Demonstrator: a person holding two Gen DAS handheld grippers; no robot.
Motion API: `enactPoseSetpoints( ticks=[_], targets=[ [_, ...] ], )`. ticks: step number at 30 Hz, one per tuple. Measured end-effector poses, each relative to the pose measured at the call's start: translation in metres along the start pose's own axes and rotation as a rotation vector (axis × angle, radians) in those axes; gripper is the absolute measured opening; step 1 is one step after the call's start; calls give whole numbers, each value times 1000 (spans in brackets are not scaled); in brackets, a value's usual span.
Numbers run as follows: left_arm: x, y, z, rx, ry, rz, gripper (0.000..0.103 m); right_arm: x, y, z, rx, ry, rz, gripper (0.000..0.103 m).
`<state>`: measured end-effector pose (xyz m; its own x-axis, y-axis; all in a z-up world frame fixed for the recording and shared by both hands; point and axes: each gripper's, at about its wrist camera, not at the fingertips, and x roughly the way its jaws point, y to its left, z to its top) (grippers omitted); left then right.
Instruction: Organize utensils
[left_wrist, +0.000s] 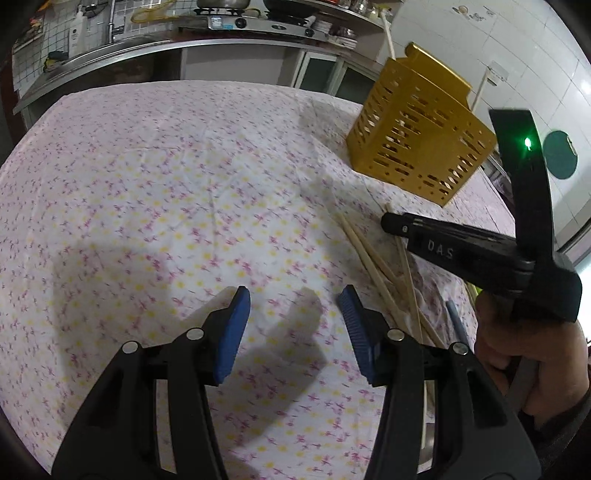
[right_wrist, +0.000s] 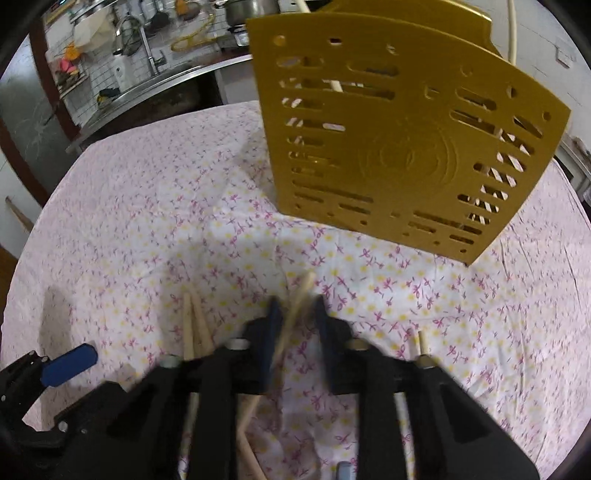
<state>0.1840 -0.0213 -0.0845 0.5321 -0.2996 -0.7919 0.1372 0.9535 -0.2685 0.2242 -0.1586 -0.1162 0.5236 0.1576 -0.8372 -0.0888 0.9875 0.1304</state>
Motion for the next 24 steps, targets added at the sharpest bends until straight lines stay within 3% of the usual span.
enactPoseSetpoints(
  ticks=[2, 11, 13, 15, 19, 24],
  targets=[
    [2, -10, -1, 14, 8, -8, 50, -2, -1, 0, -12, 2, 8, 6],
    [17, -40, -8, 63, 48, -6, 49, -6, -21, -4, 2, 2, 27, 6],
    [22, -44, -7, 77, 40, 27, 41, -7, -23, -4, 3, -2, 35, 6],
    [25, -43, -4, 64, 29, 67, 18, -10, -27, -5, 5, -9, 42, 6],
    [24, -39, -7, 56, 10, 93, 10, -14, -29, -5, 8, -17, 55, 6],
    [17, -33, -7, 19, 4, 66, 3, -20, -32, -5, 9, -30, 68, 6]
  ],
)
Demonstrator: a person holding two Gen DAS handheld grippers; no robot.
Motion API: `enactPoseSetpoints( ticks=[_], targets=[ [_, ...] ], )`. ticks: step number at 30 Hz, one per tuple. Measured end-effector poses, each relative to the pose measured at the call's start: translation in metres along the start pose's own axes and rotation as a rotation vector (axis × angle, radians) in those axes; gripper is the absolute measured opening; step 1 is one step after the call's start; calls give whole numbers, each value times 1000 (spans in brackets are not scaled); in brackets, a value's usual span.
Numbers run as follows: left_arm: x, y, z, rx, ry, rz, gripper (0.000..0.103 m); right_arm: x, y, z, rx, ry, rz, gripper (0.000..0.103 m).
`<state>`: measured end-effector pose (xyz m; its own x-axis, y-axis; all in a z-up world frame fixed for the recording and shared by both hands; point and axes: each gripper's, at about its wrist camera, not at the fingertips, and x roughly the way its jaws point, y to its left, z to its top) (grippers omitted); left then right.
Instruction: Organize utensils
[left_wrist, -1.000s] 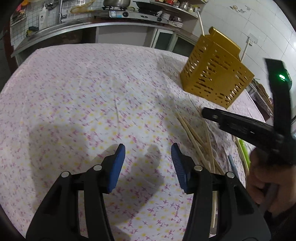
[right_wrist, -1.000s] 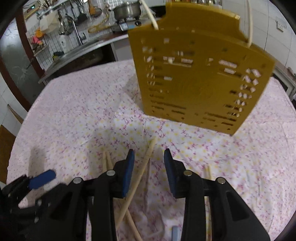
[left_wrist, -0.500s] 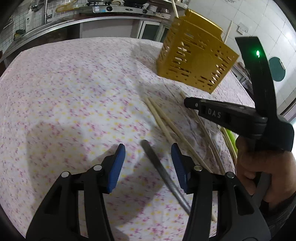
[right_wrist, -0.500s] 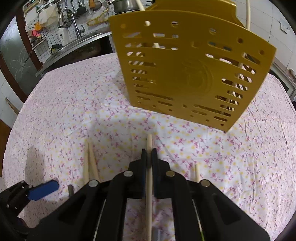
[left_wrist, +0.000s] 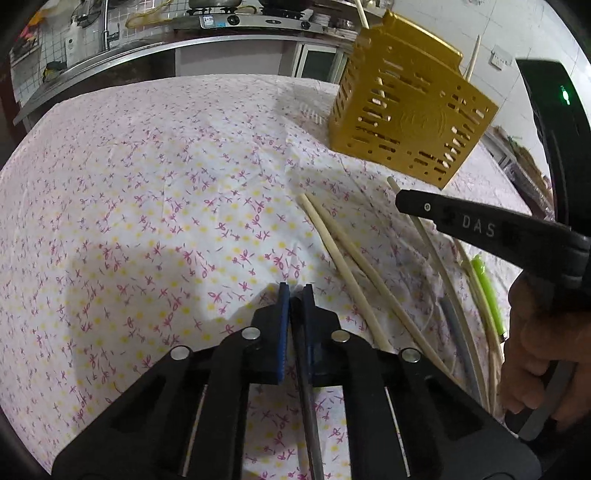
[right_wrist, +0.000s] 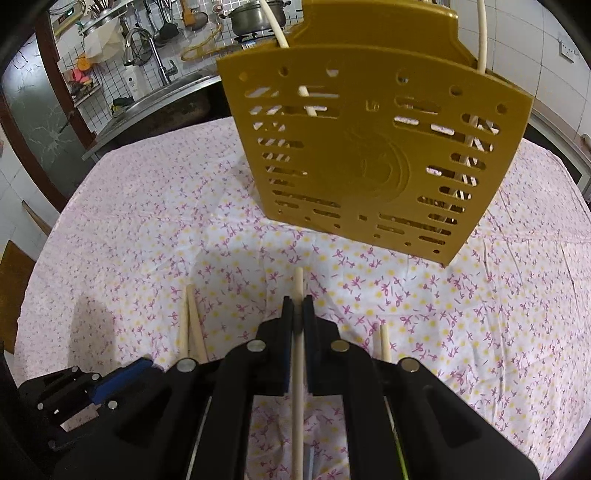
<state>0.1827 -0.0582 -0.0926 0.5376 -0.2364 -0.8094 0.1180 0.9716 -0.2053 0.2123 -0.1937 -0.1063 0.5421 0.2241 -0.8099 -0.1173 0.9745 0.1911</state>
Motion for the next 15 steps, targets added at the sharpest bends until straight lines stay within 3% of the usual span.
enactPoseSetpoints(
  ticks=[15],
  targets=[
    [-52, -10, 17, 23, -112, -35, 2, -49, -12, 10, 24, -114, 61, 6]
  ],
)
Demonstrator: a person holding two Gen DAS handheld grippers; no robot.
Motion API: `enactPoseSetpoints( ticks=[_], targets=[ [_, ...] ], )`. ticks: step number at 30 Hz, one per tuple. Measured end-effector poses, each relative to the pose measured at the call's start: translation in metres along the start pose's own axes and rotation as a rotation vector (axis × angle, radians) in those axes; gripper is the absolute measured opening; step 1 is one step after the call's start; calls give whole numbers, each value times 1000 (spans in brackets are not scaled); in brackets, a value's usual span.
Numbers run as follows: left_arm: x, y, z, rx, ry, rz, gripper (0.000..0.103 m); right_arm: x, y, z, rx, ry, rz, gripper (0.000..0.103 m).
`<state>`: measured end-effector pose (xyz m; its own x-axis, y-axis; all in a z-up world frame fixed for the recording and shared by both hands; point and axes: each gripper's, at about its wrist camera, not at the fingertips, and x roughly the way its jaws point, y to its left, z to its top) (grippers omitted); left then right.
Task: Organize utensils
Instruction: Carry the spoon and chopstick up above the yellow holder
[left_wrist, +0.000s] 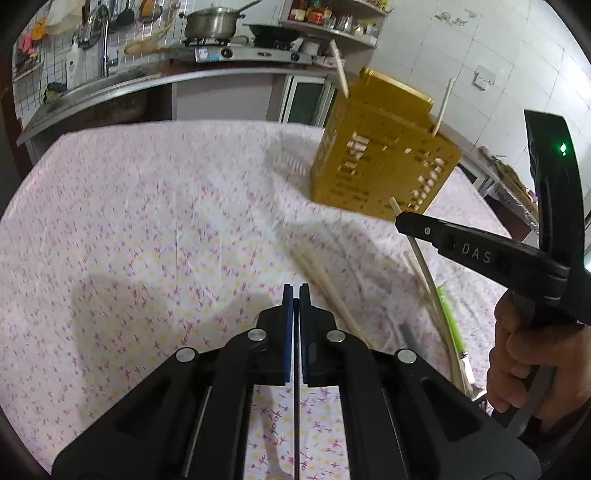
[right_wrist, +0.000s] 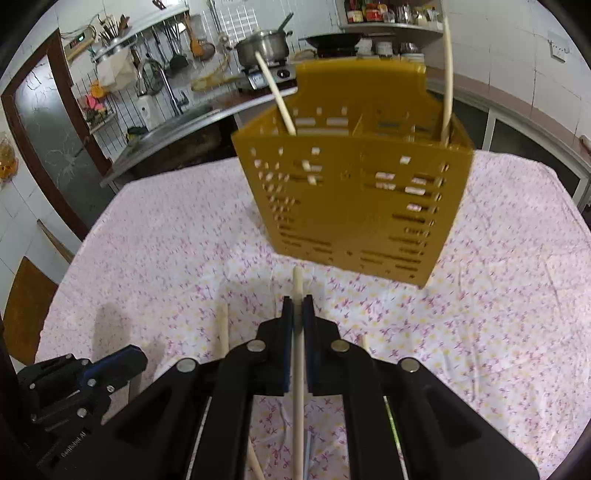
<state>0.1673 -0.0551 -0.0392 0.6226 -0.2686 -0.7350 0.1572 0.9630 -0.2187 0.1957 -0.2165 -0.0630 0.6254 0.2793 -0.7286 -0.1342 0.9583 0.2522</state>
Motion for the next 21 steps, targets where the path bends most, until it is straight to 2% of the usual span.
enactPoseSetpoints(
  ticks=[10, 21],
  targets=[
    [-34, -6, 10, 12, -69, -33, 2, -55, -2, 10, 4, -118, 30, 6],
    [-74, -17, 21, 49, -159, -23, 2, -108, 5, 15, -22, -252, 54, 6]
  ],
)
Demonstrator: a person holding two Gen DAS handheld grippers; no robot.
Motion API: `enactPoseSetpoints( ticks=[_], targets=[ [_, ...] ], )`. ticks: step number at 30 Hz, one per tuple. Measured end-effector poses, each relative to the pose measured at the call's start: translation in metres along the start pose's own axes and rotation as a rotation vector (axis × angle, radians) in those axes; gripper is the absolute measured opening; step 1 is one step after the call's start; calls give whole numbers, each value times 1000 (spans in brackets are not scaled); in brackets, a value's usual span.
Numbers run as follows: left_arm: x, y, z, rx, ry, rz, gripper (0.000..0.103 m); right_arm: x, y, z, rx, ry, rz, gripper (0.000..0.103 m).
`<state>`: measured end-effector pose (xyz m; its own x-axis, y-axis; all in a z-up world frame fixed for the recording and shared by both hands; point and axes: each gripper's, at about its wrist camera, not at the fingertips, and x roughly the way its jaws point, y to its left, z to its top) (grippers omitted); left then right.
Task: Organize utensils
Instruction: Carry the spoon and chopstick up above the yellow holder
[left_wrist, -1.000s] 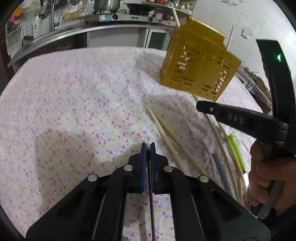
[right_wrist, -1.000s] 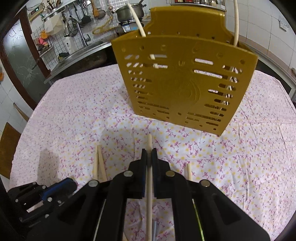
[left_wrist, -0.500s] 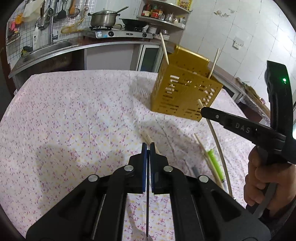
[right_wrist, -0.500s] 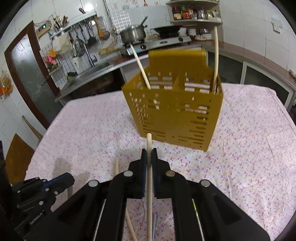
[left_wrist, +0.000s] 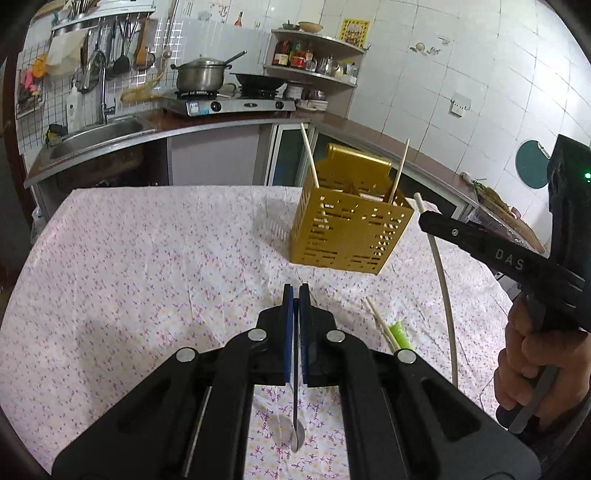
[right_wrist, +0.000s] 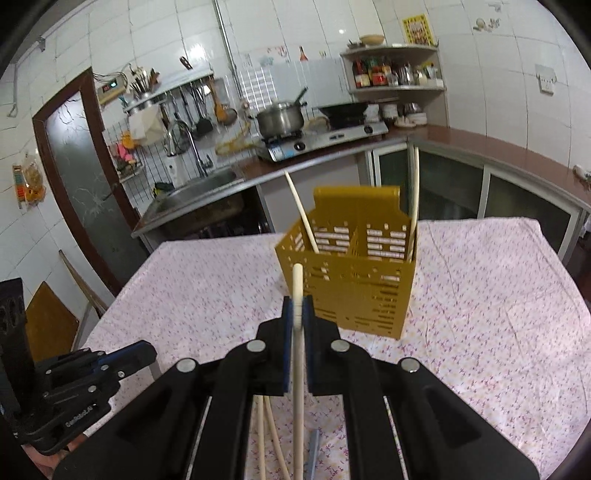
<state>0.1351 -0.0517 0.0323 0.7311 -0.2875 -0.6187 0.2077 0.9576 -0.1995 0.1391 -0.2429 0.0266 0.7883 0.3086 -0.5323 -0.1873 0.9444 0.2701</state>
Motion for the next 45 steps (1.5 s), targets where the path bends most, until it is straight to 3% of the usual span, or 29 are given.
enactPoseSetpoints(
  ticks=[10, 27, 34, 45],
  targets=[
    [-13, -4, 1, 1, -22, -3, 2, -42, 10, 6, -30, -102, 14, 6],
    [-41, -15, 27, 36, -85, 2, 2, -77, 9, 17, -57, -191, -25, 6],
    [-52, -33, 61, 87, -143, 10, 2, -91, 12, 41, -99, -252, -50, 6],
    [-55, -64, 151, 133, -285, 17, 2, -107, 7, 97, -130, -347, -74, 6]
  ],
)
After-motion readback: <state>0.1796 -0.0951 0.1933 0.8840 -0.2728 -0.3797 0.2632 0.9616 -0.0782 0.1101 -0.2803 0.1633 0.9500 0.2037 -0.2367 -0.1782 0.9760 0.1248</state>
